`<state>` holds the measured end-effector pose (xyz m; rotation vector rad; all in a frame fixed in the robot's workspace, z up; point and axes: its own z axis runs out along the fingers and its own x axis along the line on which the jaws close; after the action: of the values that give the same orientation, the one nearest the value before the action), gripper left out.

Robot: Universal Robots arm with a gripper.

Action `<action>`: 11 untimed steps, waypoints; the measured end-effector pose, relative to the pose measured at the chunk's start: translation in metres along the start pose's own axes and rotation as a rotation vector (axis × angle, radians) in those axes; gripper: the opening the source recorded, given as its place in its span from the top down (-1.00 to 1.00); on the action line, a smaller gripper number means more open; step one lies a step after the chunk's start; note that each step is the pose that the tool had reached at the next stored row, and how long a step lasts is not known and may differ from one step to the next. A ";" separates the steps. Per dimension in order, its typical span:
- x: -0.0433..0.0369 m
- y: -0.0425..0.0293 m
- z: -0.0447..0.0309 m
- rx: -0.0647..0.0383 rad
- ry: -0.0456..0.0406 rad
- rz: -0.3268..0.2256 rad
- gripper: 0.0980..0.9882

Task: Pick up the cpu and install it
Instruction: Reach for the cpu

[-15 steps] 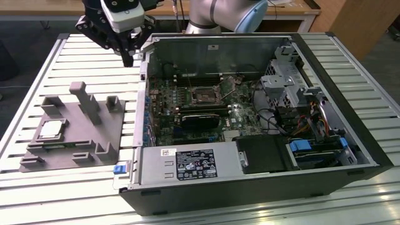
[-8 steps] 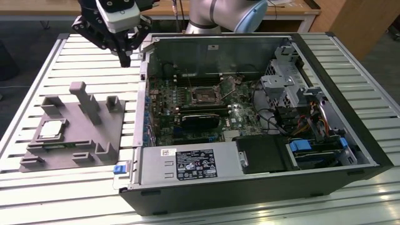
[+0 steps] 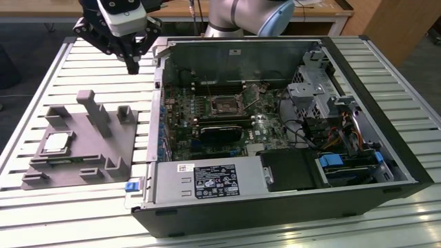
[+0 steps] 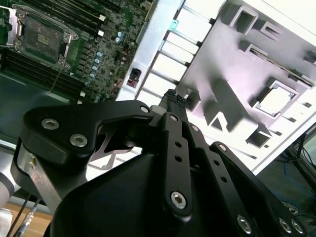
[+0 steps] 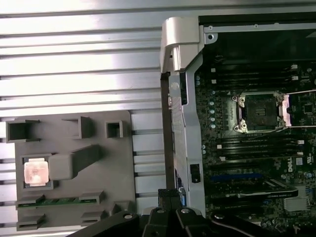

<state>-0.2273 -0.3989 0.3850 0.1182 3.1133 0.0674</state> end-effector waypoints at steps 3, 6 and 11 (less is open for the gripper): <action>0.0051 -0.0004 0.0000 0.000 0.0002 0.000 0.98; 0.0102 -0.0008 -0.0001 0.000 0.0003 0.000 0.98; 0.0184 -0.0014 -0.0003 0.000 0.0003 0.000 0.98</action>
<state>-0.2457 -0.3989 0.3848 0.1181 3.1136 0.0676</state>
